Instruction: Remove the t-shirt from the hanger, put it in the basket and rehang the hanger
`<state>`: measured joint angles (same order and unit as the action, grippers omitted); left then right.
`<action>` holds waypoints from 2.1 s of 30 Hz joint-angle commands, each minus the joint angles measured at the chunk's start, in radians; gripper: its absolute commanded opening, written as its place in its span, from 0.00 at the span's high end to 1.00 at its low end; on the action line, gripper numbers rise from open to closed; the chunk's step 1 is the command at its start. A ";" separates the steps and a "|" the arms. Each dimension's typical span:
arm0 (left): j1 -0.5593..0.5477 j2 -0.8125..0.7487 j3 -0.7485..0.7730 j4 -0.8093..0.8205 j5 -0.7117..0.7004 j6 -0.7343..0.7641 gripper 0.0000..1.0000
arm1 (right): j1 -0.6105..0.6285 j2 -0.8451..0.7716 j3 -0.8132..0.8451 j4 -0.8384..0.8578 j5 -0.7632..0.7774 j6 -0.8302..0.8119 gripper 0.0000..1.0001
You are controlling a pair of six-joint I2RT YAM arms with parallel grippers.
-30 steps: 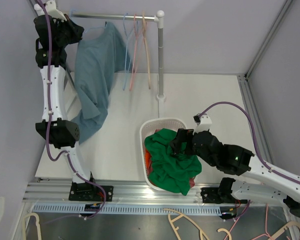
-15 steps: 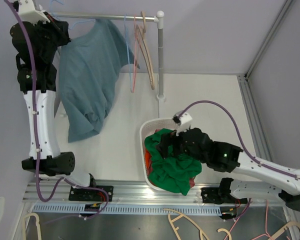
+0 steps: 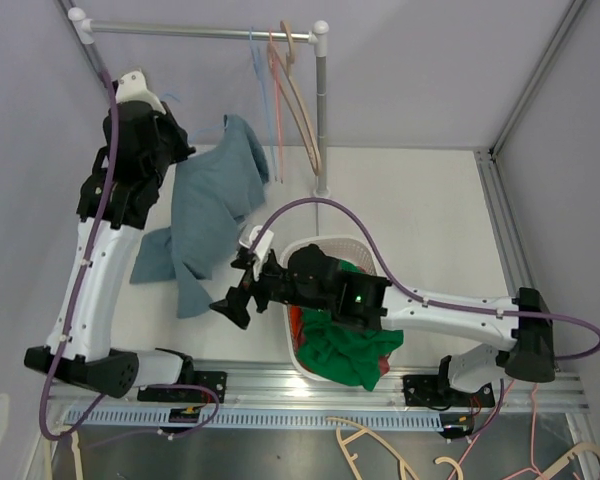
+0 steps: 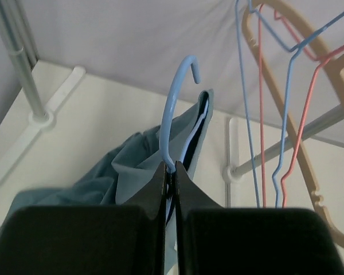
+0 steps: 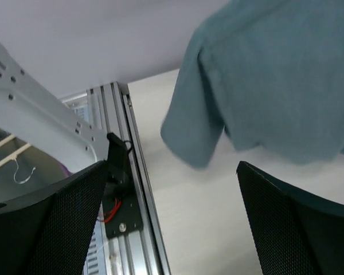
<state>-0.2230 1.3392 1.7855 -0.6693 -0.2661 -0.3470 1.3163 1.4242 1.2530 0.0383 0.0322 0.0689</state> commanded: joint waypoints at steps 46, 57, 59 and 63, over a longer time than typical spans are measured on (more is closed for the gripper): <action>-0.088 -0.063 0.311 -0.426 -0.088 0.071 0.99 | 0.234 0.122 -0.013 0.044 0.148 0.043 1.00; -0.036 0.081 0.469 -0.544 0.057 0.063 0.99 | 0.368 0.349 0.115 -0.169 0.124 -0.007 1.00; -0.033 0.074 0.480 -0.555 0.064 0.060 0.99 | 0.353 0.358 0.109 -0.170 0.201 0.037 1.00; -0.033 -0.027 0.361 -0.495 0.119 0.065 0.99 | 0.262 0.303 0.056 -0.146 0.275 0.107 1.00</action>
<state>-0.2653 1.4139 2.1662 -1.2675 -0.1959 -0.3019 1.6272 1.7756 1.3235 -0.0994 0.2554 0.1139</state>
